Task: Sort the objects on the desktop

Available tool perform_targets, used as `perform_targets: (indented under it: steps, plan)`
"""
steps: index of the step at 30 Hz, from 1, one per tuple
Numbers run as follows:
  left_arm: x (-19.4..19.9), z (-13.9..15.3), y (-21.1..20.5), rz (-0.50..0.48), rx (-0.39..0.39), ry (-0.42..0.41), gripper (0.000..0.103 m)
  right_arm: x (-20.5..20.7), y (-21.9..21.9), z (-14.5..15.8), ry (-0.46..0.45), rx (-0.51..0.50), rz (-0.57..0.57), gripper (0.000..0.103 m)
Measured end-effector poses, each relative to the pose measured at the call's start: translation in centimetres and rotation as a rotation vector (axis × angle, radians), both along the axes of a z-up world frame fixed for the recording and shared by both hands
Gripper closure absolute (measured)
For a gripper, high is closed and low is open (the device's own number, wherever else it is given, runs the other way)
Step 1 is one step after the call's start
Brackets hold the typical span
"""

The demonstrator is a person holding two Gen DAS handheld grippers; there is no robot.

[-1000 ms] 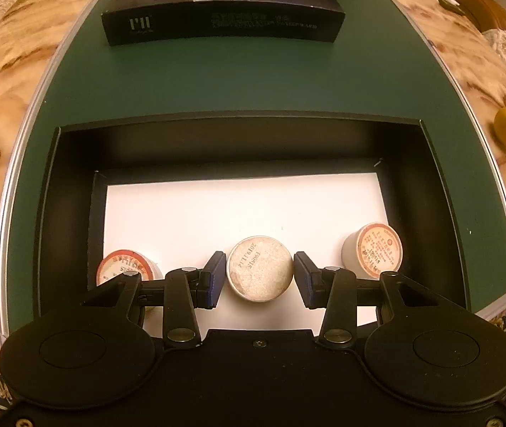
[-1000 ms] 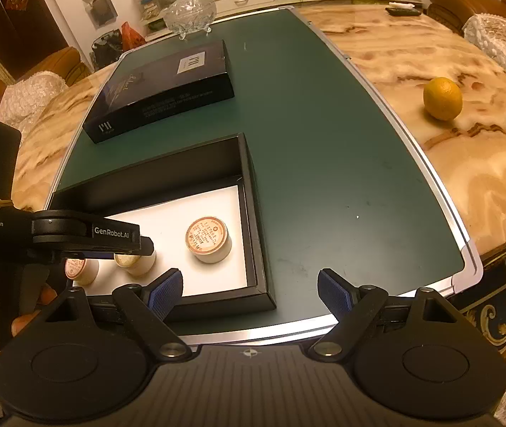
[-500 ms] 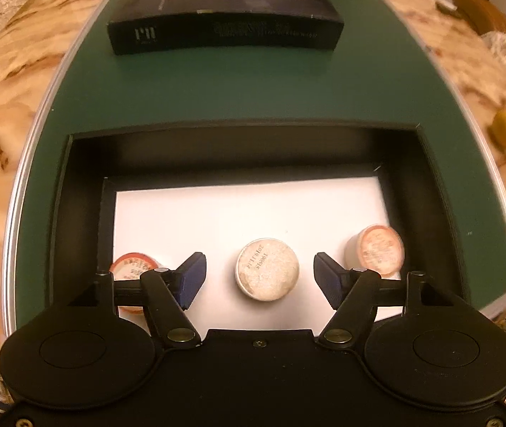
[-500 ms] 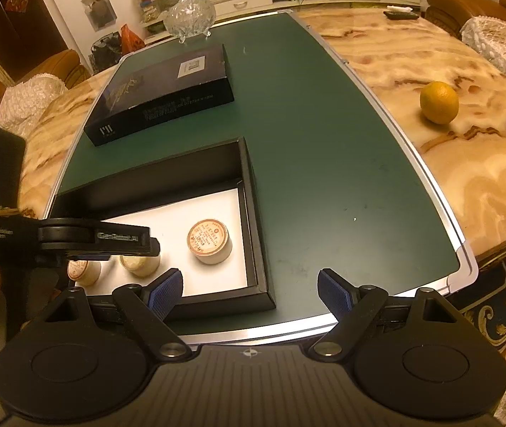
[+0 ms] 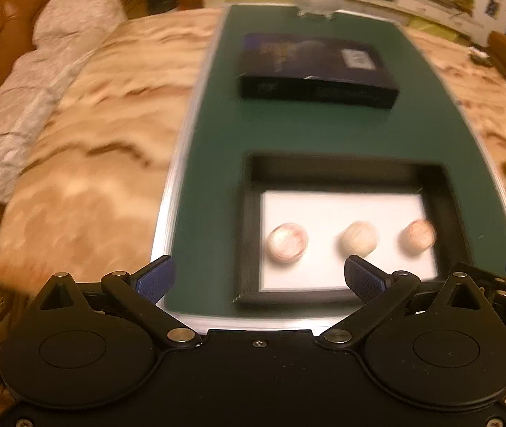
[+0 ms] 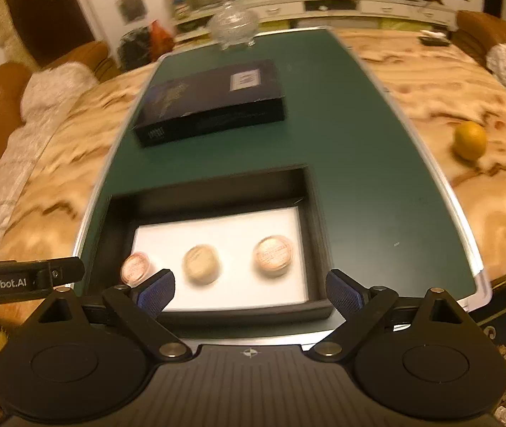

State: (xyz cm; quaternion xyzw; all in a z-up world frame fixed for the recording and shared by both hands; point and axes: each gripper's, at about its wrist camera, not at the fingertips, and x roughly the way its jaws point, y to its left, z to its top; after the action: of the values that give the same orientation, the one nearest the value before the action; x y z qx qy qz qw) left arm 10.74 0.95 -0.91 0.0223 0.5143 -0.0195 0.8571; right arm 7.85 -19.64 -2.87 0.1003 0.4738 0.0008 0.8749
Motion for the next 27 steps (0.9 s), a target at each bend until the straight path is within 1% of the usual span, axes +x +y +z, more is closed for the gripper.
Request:
perform_targets:
  steps: [2, 4, 9, 12, 18, 24, 27]
  plan:
    - [-0.8, -0.2, 0.8, 0.018, 0.015, 0.011, 0.000, -0.5, 1.4, -0.1, 0.021, -0.012, 0.030, 0.008]
    - [-1.4, -0.3, 1.7, 0.030, 0.007, 0.027, 0.000, -0.9, 2.6, -0.2, 0.042, -0.029, 0.054, 0.008]
    - [-3.0, -0.2, 2.9, 0.033, 0.004, 0.033, 0.000, -2.2, 4.1, 0.1, 0.072, -0.077, 0.069, 0.008]
    - [-3.7, -0.2, 3.1, 0.031, -0.004, 0.039, 0.000, -2.8, 4.3, 0.3, 0.077, -0.076, 0.060, 0.008]
    - [-4.5, -0.2, 3.1, 0.013, 0.002, 0.039, 0.000, -3.9, 4.7, 0.6, 0.084, -0.078, 0.056, 0.008]
    - [-5.2, 0.1, 3.5, 0.024, 0.005, 0.036, 0.000, -4.5, 5.2, 1.0, 0.077, -0.090, 0.062, 0.008]
    - [-5.5, 0.2, 3.7, 0.028, 0.007, 0.035, 0.000, -4.8, 5.4, 1.3, 0.069, -0.095, 0.065, 0.005]
